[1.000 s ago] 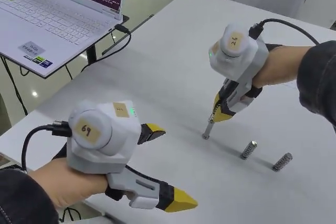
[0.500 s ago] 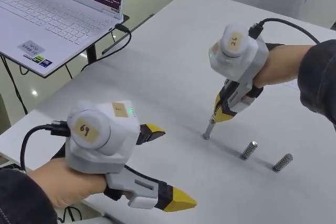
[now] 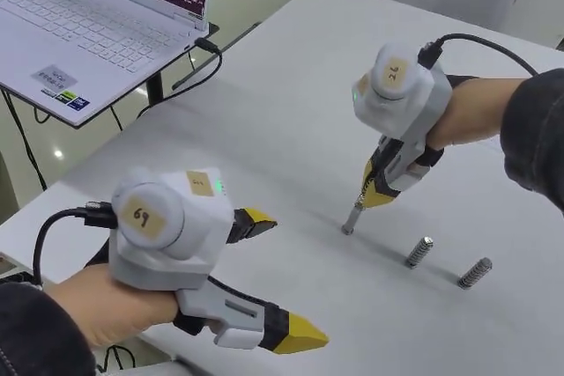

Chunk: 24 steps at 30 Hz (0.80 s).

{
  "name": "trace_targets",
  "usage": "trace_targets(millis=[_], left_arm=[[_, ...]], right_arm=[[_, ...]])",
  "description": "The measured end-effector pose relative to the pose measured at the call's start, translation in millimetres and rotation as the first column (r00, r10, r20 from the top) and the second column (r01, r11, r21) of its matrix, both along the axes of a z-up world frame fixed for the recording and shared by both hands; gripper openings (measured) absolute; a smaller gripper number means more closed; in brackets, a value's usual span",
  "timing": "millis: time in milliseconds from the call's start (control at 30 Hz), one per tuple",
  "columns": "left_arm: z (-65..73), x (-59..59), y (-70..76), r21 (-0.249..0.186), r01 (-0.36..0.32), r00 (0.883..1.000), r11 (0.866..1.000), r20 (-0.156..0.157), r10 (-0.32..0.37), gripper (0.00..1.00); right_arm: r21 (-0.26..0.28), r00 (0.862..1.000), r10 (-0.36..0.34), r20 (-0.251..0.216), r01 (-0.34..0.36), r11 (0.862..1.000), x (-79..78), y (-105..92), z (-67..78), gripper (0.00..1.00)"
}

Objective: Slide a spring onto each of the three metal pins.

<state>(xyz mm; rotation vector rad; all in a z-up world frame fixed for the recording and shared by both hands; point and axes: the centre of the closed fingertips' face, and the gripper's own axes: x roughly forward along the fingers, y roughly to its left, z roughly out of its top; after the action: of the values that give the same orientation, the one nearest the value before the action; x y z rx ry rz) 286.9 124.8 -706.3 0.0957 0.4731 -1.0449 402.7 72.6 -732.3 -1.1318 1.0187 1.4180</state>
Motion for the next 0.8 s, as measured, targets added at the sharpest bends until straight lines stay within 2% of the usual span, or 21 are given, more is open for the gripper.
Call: trace_targets(millis=[467,800], left_arm=[[0.3,1.9,-0.1,-0.002,-0.001,1.0,1.0,-0.001,0.001,0.8],[0.6,2.3,0.7,-0.001,-0.003,1.0,1.0,-0.001,0.003,0.8]], right_arm=[[-0.011,1.0,0.004,-0.008,-0.004,1.0,-2.9,1.5,-10.7,0.08],[-0.021,1.0,0.001,-0.025,-0.002,1.0,-6.2,2.9,-30.7,0.08]])
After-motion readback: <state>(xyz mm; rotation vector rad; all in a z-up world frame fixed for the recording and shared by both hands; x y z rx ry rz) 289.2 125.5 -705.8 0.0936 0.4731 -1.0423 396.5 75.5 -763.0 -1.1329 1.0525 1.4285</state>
